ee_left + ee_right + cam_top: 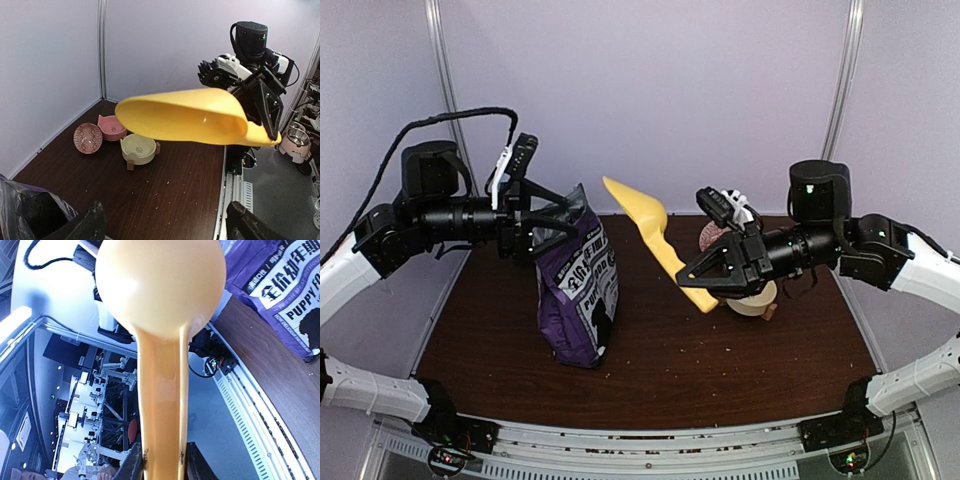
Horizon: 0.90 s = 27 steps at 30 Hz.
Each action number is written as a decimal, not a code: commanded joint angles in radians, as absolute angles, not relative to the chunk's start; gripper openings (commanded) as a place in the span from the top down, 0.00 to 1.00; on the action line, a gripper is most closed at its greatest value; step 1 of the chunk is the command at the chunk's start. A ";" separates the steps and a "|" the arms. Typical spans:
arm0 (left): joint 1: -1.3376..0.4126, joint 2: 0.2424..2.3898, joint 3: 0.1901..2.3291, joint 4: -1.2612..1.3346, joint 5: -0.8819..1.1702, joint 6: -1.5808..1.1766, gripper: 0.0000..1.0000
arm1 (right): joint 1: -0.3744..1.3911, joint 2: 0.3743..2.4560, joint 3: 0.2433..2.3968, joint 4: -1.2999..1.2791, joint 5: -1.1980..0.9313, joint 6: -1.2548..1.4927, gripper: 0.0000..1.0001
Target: Serve the pet food
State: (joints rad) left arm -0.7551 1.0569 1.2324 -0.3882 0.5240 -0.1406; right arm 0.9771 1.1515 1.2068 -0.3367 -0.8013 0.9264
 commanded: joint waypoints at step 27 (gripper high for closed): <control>-0.764 1.152 1.345 -0.167 0.785 -0.283 0.56 | 1.044 1.135 1.120 0.039 -1.004 1.144 0.88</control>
State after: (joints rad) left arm -0.7605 1.1522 1.3209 -0.2478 0.7395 -0.2550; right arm 1.0378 1.1446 1.1339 -0.0185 -0.9909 1.1347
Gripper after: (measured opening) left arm 0.468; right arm 0.250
